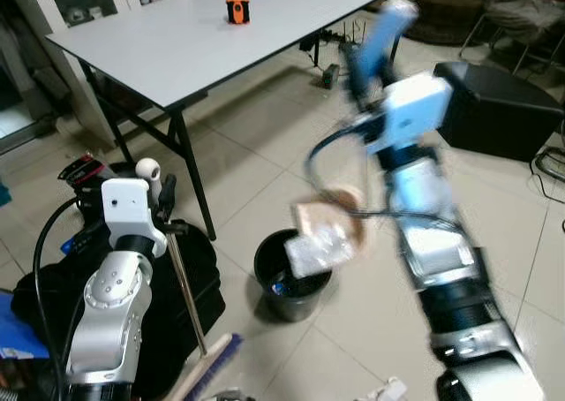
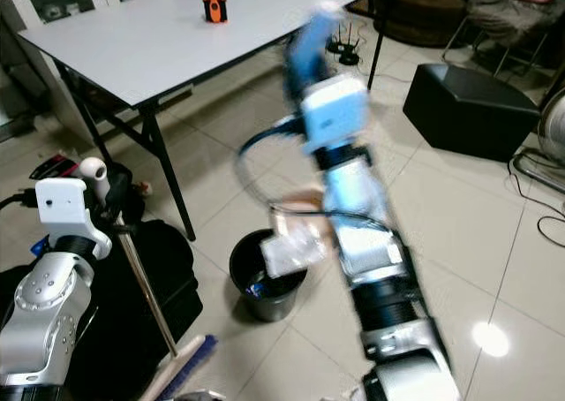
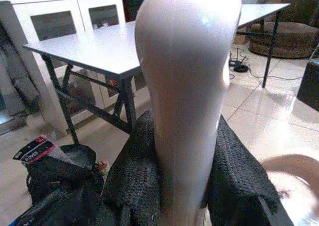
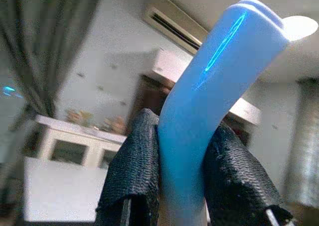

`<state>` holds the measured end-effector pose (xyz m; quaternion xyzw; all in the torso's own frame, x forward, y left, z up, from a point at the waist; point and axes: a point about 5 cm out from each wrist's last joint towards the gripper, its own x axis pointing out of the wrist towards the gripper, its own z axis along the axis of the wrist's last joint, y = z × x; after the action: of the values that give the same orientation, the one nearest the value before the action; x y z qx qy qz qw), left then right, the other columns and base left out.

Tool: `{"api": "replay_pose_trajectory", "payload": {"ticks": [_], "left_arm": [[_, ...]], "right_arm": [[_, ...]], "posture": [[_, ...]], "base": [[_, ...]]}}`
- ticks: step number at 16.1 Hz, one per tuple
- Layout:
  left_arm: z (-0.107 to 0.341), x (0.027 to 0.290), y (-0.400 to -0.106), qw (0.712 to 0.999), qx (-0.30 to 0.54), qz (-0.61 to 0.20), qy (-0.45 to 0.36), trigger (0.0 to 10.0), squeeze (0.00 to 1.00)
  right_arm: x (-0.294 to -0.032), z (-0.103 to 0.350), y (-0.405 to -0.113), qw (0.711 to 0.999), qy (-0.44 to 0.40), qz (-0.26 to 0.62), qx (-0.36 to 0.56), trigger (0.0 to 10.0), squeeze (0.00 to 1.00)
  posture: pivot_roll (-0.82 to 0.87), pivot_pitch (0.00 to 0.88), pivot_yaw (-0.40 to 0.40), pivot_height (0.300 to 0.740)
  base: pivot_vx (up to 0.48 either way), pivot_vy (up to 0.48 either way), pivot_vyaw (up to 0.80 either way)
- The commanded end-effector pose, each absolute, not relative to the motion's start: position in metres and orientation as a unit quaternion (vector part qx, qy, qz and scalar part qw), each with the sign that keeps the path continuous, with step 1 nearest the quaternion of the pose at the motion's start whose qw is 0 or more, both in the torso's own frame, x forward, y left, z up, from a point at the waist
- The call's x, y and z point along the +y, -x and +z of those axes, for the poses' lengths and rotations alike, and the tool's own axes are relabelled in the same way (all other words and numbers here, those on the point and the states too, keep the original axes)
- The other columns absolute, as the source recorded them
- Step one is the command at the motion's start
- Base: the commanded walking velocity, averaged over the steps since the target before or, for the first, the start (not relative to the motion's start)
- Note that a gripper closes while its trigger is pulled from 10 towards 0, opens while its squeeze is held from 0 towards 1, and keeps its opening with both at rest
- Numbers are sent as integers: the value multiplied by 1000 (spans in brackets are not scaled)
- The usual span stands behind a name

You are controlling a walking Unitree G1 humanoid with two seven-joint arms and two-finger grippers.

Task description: Sweep floor

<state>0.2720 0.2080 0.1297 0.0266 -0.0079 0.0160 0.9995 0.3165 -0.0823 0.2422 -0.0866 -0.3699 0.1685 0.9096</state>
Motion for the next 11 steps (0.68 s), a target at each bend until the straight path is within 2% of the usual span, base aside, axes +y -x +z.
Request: {"api": "replay_pose_trajectory", "payload": {"ticks": [1, 3, 7, 8, 10, 11], "left_arm": [[139, 209, -271, 999, -23, 15, -36, 10000, 0], [139, 210, -271, 999, -23, 15, -36, 10000, 0], [141, 209, -273, 999, -24, 12, -38, 10000, 0], [140, 209, -273, 999, -23, 8, -36, 10000, 0], [139, 205, -274, 999, -20, 0, -36, 10000, 0], [136, 201, -275, 999, -13, -15, -37, 10000, 0]], "right_arm": [[-78, 250, -310, 892, 96, 177, -404, 10000, 0], [-58, 241, -297, 859, 160, 238, -425, 10000, 0], [-48, 231, -290, 835, 203, 262, -440, 10000, 0], [-48, 228, -290, 824, 244, 263, -438, 10000, 0], [-62, 229, -297, 832, 280, 220, -426, 10000, 0], [-81, 231, -305, 855, 277, 170, -405, 10000, 0]], "posture": [[84, 0, 48, 740], [90, 0, 49, 740], [90, 0, 57, 740], [86, 0, 60, 740], [78, 0, 63, 740], [73, 0, 65, 740]], "base": [[0, 0, 0], [0, 0, 0], [0, 0, 0], [0, 0, 0], [0, 0, 0], [0, 0, 0]]}}
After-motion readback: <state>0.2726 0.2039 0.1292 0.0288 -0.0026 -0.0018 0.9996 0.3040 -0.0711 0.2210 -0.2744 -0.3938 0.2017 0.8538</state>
